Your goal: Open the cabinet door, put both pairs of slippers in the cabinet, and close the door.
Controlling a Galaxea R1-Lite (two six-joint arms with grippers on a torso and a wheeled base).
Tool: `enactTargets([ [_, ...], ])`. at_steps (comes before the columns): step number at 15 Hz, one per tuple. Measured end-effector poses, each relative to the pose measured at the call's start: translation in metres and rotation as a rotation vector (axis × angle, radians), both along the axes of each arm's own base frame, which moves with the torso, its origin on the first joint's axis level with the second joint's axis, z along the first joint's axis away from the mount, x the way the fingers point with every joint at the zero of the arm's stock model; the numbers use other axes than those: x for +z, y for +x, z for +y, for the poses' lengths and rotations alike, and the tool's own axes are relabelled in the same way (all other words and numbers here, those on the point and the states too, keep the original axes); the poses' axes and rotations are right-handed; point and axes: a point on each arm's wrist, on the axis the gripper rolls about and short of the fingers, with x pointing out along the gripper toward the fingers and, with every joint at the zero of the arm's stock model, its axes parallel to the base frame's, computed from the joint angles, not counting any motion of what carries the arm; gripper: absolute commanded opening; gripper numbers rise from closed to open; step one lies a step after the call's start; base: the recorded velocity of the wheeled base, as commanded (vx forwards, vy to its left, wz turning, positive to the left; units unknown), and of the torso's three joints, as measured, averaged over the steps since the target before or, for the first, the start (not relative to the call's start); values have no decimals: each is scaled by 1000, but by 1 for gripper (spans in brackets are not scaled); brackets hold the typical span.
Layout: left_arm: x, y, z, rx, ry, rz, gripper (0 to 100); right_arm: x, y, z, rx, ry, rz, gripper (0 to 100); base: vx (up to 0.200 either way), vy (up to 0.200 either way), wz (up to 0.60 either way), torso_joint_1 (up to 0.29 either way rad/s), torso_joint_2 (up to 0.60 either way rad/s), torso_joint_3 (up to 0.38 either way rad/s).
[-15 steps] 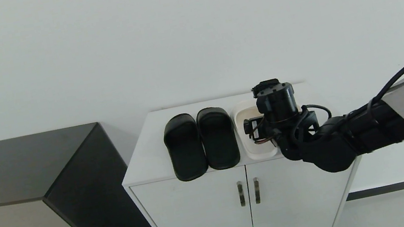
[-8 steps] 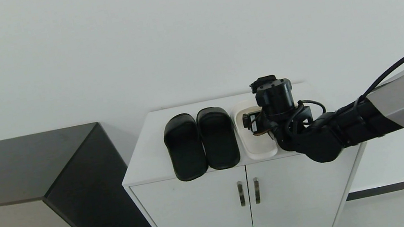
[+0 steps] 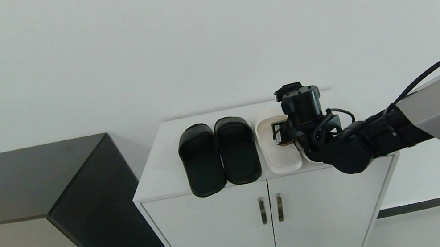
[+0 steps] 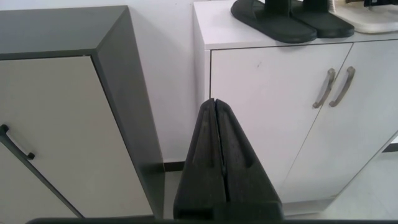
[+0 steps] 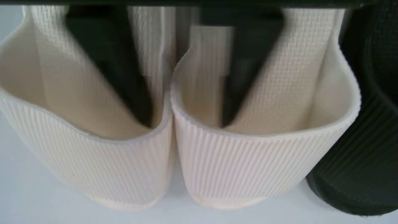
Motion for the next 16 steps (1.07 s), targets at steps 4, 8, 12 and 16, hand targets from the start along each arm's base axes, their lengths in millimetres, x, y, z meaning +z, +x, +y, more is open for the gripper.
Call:
enactTargets([
  [4,0,0,0,0,0,0,0,1,3,1,-5,5,-8,0,0,0,0,0,0,0],
  [8,0,0,0,0,0,0,0,4,4,-2,-14,8,-13,0,0,0,0,0,0,0],
  [12,0,0,0,0,-9,0,0,23,-12,-13,32,7,-22,0,0,0,0,0,0,0],
  [16,0,0,0,0,-9,0,0,40,-52,-30,124,-12,-5,0,0,0,0,0,0,0],
])
